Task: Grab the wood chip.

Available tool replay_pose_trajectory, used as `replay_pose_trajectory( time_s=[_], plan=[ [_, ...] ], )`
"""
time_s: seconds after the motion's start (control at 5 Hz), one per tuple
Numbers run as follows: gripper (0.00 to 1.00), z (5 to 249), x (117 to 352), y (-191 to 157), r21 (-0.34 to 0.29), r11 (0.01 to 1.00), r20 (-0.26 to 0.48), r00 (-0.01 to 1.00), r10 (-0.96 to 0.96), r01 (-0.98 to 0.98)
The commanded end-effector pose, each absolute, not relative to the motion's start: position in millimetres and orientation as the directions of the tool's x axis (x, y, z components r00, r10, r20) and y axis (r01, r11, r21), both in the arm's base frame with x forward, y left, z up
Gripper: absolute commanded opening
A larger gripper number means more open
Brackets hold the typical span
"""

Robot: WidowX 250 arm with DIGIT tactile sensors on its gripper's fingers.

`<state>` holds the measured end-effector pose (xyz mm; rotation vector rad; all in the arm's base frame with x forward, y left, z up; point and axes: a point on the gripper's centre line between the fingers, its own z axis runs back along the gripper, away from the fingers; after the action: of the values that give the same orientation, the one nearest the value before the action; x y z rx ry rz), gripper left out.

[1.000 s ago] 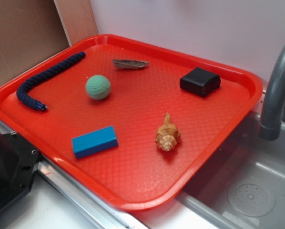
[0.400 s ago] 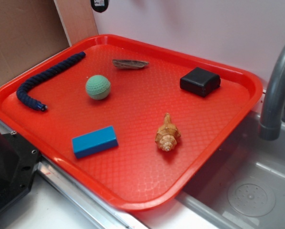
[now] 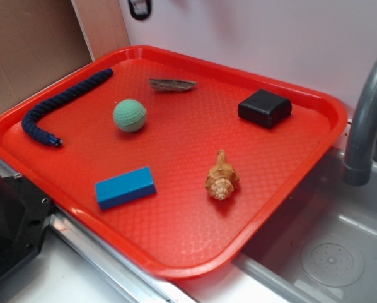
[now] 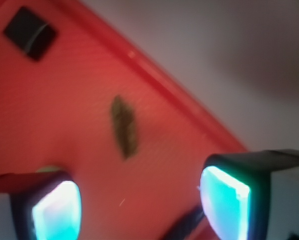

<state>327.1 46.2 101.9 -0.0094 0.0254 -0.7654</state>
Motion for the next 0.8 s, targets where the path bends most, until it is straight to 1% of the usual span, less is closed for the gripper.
replay_pose_trajectory(
  time_s=[0.0,0.2,0.4,0.6],
  plan=[
    [1.00,65,327,40,-0.003,0.710,-0.059,0.709,-0.703,0.704],
    [1.00,69,325,24,-0.039,0.705,-0.032,0.704,-0.709,0.708],
    [1.00,76,323,7,-0.060,0.690,-0.006,0.691,-0.723,0.721],
    [1.00,78,320,-8,-0.030,0.696,-0.037,0.695,-0.718,0.718]
  ],
)
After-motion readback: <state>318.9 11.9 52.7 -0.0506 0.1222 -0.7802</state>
